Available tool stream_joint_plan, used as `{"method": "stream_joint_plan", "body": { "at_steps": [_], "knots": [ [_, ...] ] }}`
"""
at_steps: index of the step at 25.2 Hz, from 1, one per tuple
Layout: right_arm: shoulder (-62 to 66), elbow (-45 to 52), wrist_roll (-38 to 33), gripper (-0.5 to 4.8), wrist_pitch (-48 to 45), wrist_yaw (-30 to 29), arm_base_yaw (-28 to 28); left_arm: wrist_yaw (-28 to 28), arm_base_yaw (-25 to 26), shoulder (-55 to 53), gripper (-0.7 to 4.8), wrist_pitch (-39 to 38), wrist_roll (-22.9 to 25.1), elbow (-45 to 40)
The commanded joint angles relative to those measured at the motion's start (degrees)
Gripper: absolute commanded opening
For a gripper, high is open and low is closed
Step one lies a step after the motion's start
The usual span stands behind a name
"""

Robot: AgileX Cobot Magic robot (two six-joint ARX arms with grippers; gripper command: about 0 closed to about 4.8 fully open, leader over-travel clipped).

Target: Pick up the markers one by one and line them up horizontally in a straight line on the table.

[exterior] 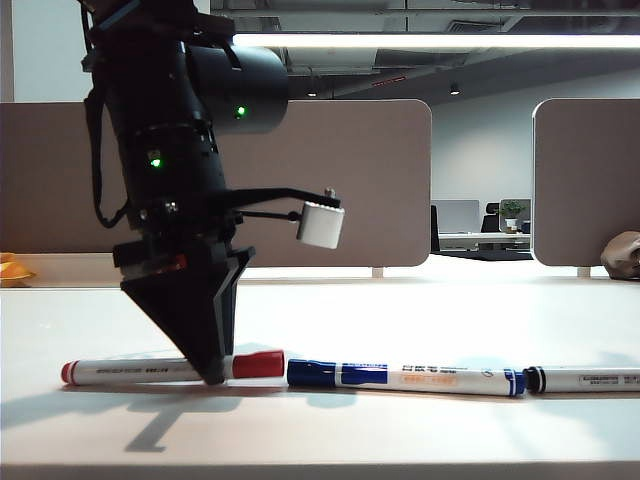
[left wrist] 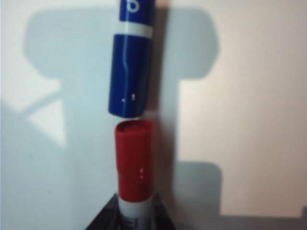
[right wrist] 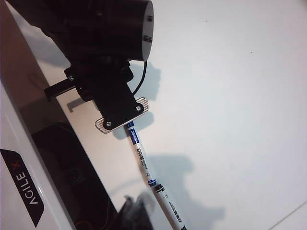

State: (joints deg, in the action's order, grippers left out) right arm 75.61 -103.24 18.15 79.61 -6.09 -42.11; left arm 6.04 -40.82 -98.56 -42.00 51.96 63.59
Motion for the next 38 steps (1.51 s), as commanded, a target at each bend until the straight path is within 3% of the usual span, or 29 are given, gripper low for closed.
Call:
{"method": "stream_joint_plan", "body": {
  "at_steps": [1, 6, 11, 30, 33, 38],
  "knots": [
    [-0.28, -0.13, 0.13, -0.05, -0.2, -0.28, -0.07, 0.63, 0.0, -1.22, 0.85, -1.66, -0.11, 0.2],
    [-0.28, -0.13, 0.13, -0.06, -0.2, -0.28, -0.07, 0.55, 0.0, -1.79, 1.12, -2.47, -0.13, 0.2],
    [-0.28, -0.11, 0.13, -0.06, -0.2, -0.28, -0.07, 0.22, 0.0, -1.79, 1.92, -2.54, -0.15, 0.2],
    [-0.28, -0.13, 0.13, -0.05, -0.2, -0.28, -0.07, -1.11, 0.0, -1.79, 1.95, -3.34, -0.37, 0.24],
    [-0.28, -0.13, 0.13, -0.05, -0.2, -0.28, -0.07, -1.4, 0.0, -1.77, 2.5, -3.32, -0.37, 0.31],
    [-0.28, -0.13, 0.13, -0.05, -0.2, -0.28, -0.07, -2.45, 0.0, -1.75, 2.5, -3.15, -0.35, 0.46]
  ]
}}
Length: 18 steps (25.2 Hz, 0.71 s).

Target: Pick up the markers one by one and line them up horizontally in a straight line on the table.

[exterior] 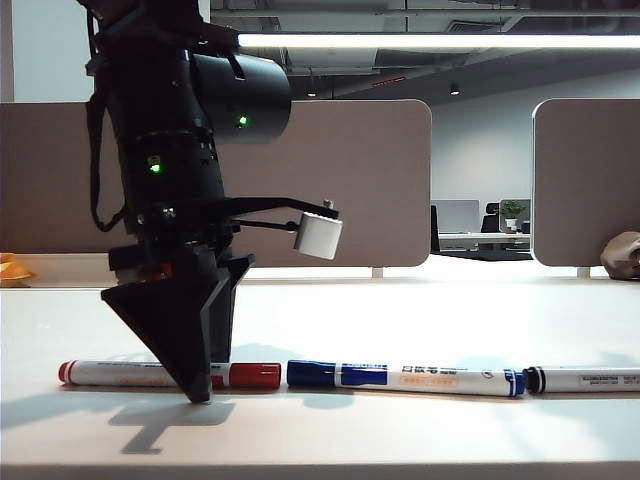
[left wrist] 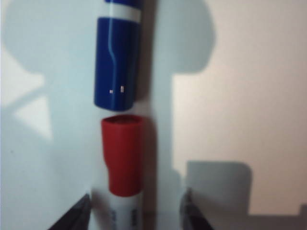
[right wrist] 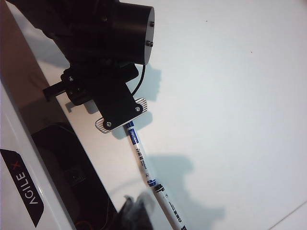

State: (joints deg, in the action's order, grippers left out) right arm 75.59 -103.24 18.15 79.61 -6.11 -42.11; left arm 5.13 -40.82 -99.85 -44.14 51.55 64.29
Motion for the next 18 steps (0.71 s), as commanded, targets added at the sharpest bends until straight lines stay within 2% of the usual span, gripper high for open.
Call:
{"method": "stream_joint_plan", "body": {
  "at_steps": [1, 11, 18],
  "knots": [
    [-0.26, -0.13, 0.13, -0.05, -0.2, -0.28, -0.07, -1.73, 0.0, -0.46, 2.5, -1.01, 0.04, -0.22],
    [-0.26, -0.11, 0.13, -0.06, -0.2, -0.28, -0.07, -2.54, 0.0, 0.15, 2.51, -0.98, -0.17, -0.11],
    [-0.24, -0.11, 0.13, -0.06, -0.22, -0.26, -0.07, -2.99, 0.02, 4.59, 2.51, -0.66, -0.26, -0.09]
  ]
}}
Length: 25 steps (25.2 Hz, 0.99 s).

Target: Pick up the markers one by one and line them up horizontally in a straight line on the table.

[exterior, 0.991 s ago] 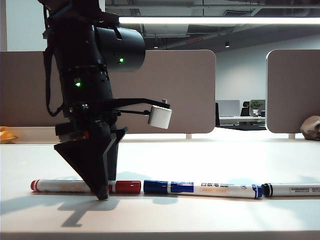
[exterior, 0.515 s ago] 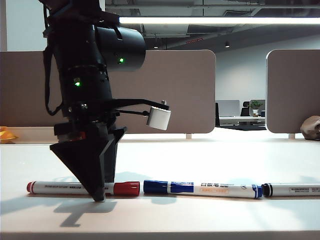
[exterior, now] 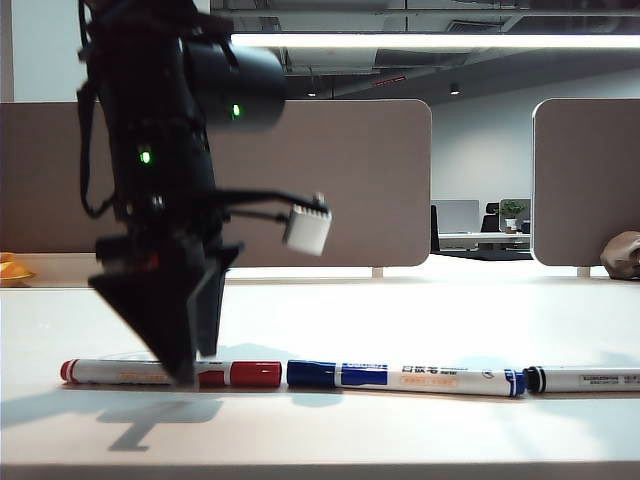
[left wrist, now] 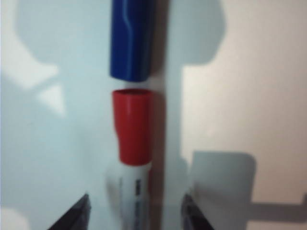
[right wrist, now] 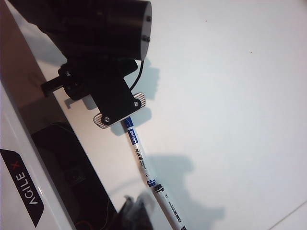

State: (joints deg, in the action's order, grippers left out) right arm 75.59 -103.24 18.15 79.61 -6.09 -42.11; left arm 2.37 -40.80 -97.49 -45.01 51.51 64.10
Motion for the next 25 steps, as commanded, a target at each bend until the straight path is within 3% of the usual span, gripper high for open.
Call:
{"method": "stream_joint_plan", "body": {
  "at_steps": [1, 5, 6, 9, 11, 18, 22, 25],
  "knots": [
    [-0.2, -0.11, 0.11, -0.06, -0.22, -0.28, -0.07, -0.31, 0.0, 2.97, 2.51, 0.31, -0.66, 0.11],
    [-0.2, -0.13, 0.13, -0.06, -0.24, -0.28, -0.07, -1.6, -0.04, 8.13, 2.33, 0.87, -3.91, 0.11],
    [-0.22, -0.13, 0.17, -0.05, -0.26, -0.28, -0.07, -2.4, -0.04, 9.44, 2.03, 0.94, -5.44, 0.13],
    [-0.48, -0.13, 0.46, -0.06, -0.46, -0.22, -0.07, -5.03, -0.04, 13.44, 0.46, 0.85, -8.09, 0.13],
    [-0.9, -0.17, 0.52, -0.06, -1.29, -0.22, -0.07, -7.17, -0.02, 17.27, -0.06, 0.87, -9.6, 0.13],
    [-7.1, -0.15, 0.04, -0.06, -12.52, -0.52, 0.0, -9.05, 0.09, 35.39, -0.06, 6.36, -22.53, 0.11],
    [-11.06, -0.11, -0.76, -0.06, -17.2, -3.69, 0.33, -8.79, 0.09, 44.76, -0.06, 11.74, -30.93, 0.09],
    [-13.68, 0.04, -1.51, -0.05, -19.5, -4.59, 0.35, -8.79, 0.09, 51.67, -0.06, 15.34, -33.59, 0.09]
  ]
}}
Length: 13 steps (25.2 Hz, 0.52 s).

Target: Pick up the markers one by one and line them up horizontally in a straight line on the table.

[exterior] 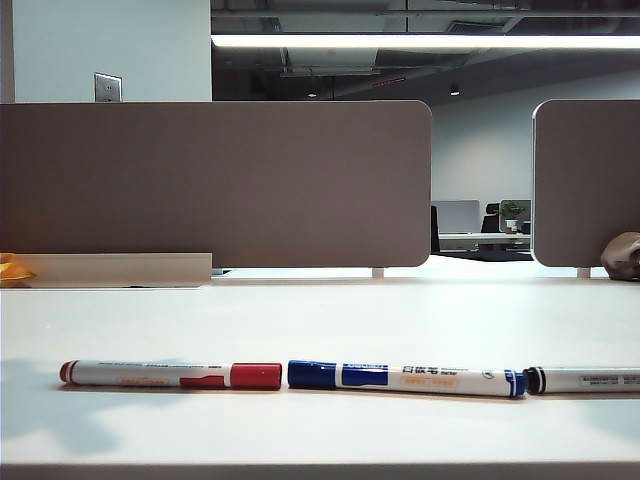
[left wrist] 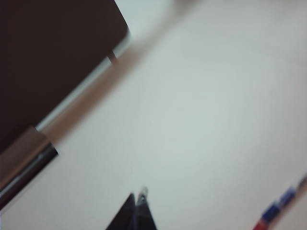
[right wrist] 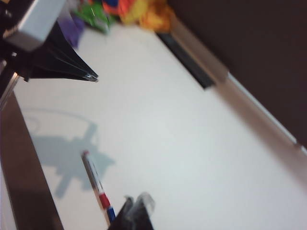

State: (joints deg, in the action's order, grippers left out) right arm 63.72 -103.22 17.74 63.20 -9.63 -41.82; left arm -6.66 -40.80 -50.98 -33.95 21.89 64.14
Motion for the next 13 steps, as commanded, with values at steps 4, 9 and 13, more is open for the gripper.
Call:
{"method": "stream_joint_plan", "body": {
  "at_steps": [4, 9, 13],
  "knots": [
    [-10.8, 8.33, -3.04, -0.05, -11.17, -3.39, 0.07, 0.26, 0.07, 16.7, -0.06, 4.85, -8.98, -0.17],
    [-22.84, 22.88, -7.89, -0.06, -22.64, -3.04, 0.07, 0.17, 0.07, 26.71, -0.06, 3.06, -10.56, -2.08],
    [-33.68, 36.74, -9.46, -0.06, -33.42, -1.79, 0.07, -2.36, 0.07, 35.95, -0.06, 2.73, -13.6, -6.82]
  ]
}}
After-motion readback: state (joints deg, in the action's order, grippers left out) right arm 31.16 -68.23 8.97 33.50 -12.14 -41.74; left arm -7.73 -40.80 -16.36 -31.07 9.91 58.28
